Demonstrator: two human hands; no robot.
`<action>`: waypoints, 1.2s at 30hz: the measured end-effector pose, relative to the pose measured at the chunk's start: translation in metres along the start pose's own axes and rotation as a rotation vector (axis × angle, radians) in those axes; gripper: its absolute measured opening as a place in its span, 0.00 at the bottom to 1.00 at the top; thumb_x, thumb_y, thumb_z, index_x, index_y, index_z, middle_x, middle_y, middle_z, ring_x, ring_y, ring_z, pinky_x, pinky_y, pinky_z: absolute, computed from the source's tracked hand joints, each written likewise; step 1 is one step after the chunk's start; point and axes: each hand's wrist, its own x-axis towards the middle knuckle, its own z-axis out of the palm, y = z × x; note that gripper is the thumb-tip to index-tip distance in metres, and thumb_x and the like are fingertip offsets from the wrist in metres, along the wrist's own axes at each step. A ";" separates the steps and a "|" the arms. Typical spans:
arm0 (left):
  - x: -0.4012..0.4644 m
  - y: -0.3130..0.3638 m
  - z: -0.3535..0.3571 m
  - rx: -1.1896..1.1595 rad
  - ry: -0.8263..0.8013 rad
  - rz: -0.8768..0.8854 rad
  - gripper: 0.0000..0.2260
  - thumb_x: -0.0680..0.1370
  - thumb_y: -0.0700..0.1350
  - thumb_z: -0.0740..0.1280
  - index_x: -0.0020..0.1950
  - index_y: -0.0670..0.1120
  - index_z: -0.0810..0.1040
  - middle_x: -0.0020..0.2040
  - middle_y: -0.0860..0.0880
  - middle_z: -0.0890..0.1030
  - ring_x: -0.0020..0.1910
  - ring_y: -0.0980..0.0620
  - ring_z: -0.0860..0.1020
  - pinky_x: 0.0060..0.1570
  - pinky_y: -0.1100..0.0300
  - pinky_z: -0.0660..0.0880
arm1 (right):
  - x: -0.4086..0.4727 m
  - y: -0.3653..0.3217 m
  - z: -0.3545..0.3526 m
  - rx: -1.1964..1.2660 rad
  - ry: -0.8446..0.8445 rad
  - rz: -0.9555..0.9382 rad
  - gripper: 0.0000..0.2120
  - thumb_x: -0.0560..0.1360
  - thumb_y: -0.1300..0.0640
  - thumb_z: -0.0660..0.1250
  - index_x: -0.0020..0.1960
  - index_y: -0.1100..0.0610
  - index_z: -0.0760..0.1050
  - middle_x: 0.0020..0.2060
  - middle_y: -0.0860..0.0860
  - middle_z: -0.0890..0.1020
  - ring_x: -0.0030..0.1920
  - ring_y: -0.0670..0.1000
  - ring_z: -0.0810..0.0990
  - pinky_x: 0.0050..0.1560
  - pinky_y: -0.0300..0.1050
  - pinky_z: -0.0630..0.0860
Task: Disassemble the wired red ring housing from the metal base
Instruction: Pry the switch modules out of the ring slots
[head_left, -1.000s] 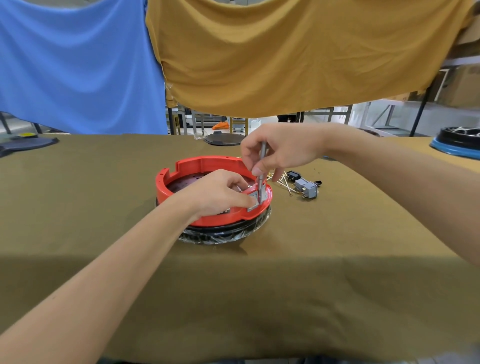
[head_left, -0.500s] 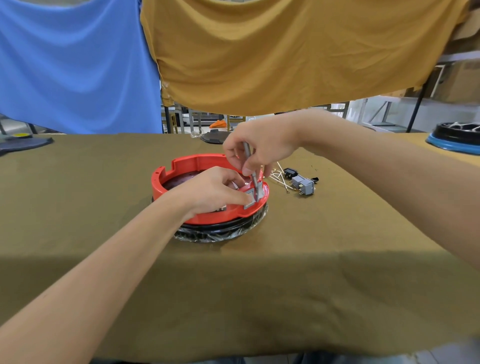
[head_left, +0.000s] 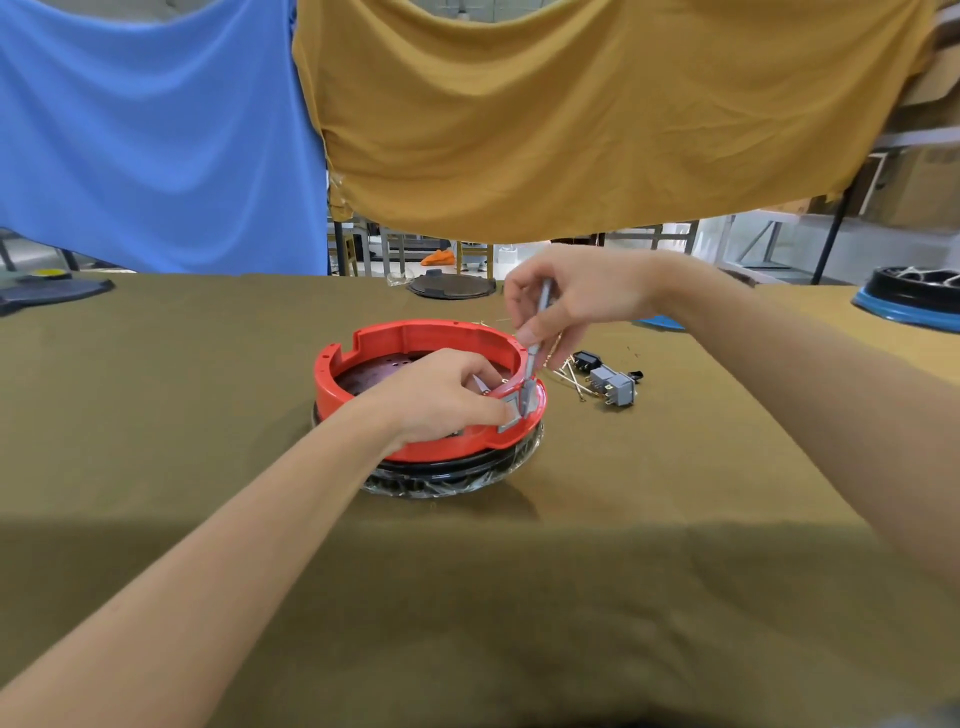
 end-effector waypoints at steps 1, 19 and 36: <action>0.000 0.000 0.000 0.010 0.000 0.001 0.11 0.72 0.49 0.74 0.52 0.50 0.81 0.32 0.55 0.76 0.31 0.55 0.73 0.37 0.59 0.70 | -0.010 0.013 0.000 0.097 0.083 -0.013 0.04 0.75 0.66 0.71 0.47 0.61 0.76 0.39 0.57 0.85 0.45 0.61 0.87 0.42 0.49 0.84; -0.001 0.001 -0.001 0.002 -0.023 0.006 0.09 0.73 0.49 0.74 0.51 0.51 0.81 0.31 0.55 0.77 0.30 0.57 0.74 0.34 0.62 0.69 | -0.003 0.014 0.009 -0.049 0.145 -0.119 0.06 0.76 0.71 0.69 0.47 0.61 0.78 0.42 0.64 0.83 0.43 0.60 0.86 0.44 0.52 0.84; 0.000 0.000 0.000 -0.016 -0.015 0.003 0.10 0.73 0.49 0.74 0.53 0.51 0.81 0.33 0.54 0.77 0.32 0.55 0.74 0.38 0.59 0.70 | 0.010 0.015 0.006 0.170 0.042 -0.061 0.07 0.77 0.66 0.69 0.52 0.58 0.75 0.39 0.53 0.86 0.48 0.57 0.87 0.40 0.41 0.82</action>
